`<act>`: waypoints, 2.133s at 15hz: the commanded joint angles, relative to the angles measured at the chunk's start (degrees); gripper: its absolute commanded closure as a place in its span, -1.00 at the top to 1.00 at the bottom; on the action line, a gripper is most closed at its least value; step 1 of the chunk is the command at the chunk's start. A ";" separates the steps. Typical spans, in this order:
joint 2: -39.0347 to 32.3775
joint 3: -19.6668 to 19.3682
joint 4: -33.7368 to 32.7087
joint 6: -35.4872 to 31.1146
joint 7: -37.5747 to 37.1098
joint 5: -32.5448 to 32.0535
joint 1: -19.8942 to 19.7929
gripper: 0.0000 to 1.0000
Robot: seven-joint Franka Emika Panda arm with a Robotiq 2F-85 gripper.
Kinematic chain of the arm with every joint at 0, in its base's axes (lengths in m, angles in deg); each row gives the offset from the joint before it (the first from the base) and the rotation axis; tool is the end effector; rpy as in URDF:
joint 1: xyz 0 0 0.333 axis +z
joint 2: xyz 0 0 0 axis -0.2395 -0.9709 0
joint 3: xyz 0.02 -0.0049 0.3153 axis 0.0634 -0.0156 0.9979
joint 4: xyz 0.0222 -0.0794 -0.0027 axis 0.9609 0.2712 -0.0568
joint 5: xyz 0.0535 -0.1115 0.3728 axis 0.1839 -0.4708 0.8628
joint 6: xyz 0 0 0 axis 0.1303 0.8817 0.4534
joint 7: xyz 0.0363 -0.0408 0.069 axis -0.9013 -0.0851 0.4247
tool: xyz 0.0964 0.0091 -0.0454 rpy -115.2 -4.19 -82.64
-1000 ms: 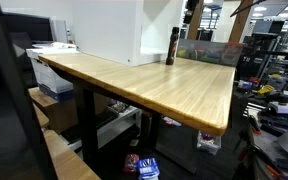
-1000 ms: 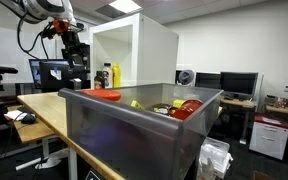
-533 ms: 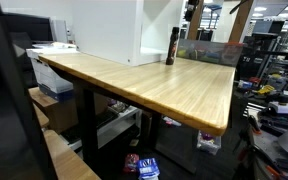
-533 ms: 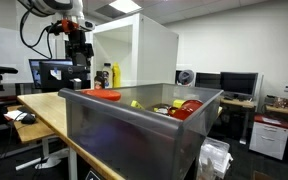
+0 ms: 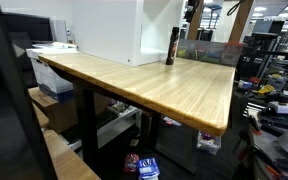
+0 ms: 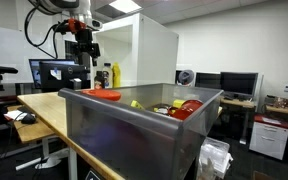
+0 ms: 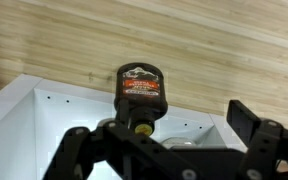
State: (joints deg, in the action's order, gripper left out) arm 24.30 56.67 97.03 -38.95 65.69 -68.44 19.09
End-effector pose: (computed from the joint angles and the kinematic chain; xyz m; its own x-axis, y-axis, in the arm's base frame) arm 0.4642 0.0107 0.5493 0.9644 0.1917 0.1823 0.1986 -0.9799 -0.0204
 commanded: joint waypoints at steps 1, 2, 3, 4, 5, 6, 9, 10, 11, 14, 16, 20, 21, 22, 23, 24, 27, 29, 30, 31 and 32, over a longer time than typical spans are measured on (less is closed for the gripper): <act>-2.30 0.60 -0.91 -2.13 1.32 -0.37 -1.43 1.00; -2.85 0.42 -1.06 -2.88 2.04 -0.23 -1.44 1.00; -3.54 0.28 -1.27 -3.73 2.65 -0.23 -1.53 1.00; -4.08 0.19 -1.38 -4.54 3.06 -0.21 -1.60 1.00; -4.71 0.13 -1.67 -5.11 3.16 -0.24 -1.74 1.00; -5.21 0.06 -1.85 -5.61 3.25 -0.19 -1.85 1.00; -6.88 -0.20 -2.49 -7.20 3.62 0.27 -2.06 1.00; -7.20 -0.13 -2.36 -8.45 3.49 0.15 -2.23 1.00; -7.58 -0.07 -2.38 -9.49 3.49 0.04 -2.40 1.00; -8.77 -0.02 -2.56 -11.49 3.29 0.04 -2.65 1.00; -9.18 -0.01 -2.56 -11.97 3.29 0.28 -2.71 1.00; -9.82 0.13 -2.69 -12.73 3.04 0.40 -2.87 0.40; -9.80 0.18 -2.67 -12.76 2.98 0.35 -2.87 0.27; -9.74 0.22 -2.71 -12.62 3.05 0.44 -2.82 0.14; -9.62 0.30 -2.74 -12.44 2.96 0.45 -2.78 0.02; -9.47 0.39 -2.71 -12.36 2.95 0.47 -2.73 -0.16; -8.65 1.18 -2.57 -11.13 1.10 -0.89 -2.84 -0.56; -8.53 1.53 -2.55 -10.99 0.66 -1.57 -2.91 -0.80; -8.54 1.65 -2.53 -10.94 0.71 -1.87 -2.92 -0.75; -8.53 1.81 -2.55 -10.86 0.57 -2.29 -2.94 0.01; -8.43 1.88 -2.42 -10.79 0.62 -2.51 -2.95 -0.06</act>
State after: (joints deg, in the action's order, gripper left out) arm 15.26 57.35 94.71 -50.73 67.02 -69.16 17.10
